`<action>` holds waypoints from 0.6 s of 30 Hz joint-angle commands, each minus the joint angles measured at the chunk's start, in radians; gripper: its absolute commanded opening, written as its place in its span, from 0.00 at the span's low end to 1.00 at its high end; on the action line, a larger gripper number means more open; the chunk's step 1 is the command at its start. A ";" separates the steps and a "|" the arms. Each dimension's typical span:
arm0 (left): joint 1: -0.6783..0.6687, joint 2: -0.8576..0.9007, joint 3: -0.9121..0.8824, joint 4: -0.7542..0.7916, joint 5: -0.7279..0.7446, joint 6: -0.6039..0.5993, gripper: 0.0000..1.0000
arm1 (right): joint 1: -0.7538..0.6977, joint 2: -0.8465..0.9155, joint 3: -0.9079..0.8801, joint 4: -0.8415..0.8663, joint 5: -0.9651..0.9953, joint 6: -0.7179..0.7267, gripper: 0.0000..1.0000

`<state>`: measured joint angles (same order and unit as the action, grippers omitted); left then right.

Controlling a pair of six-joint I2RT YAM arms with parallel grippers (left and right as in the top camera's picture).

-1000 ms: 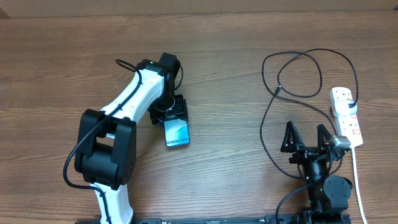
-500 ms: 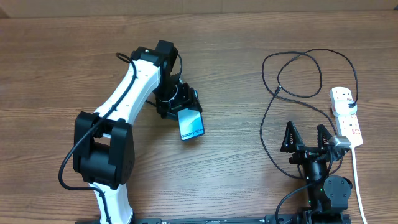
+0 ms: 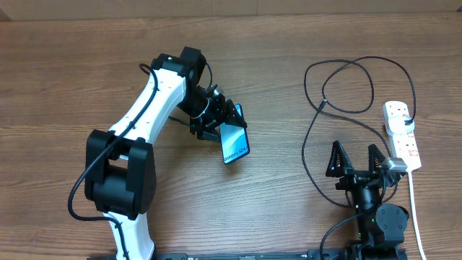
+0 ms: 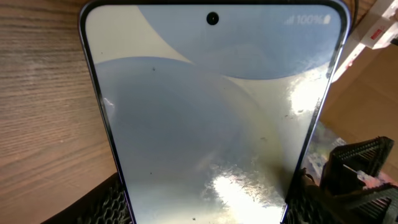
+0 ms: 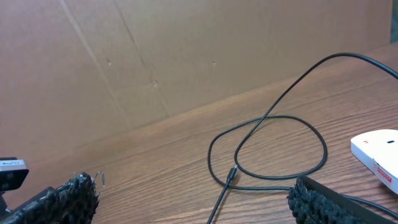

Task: Plug charger to phone and switch on socket
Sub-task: 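Lift the phone with the left gripper and tilt it upright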

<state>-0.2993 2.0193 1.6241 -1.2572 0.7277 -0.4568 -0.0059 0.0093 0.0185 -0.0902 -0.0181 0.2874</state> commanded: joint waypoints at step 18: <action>0.003 0.006 0.028 -0.007 0.082 0.008 0.47 | -0.001 -0.006 -0.011 0.006 0.009 -0.007 1.00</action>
<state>-0.2993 2.0193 1.6241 -1.2610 0.7605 -0.4568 -0.0059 0.0093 0.0185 -0.0906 -0.0181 0.2874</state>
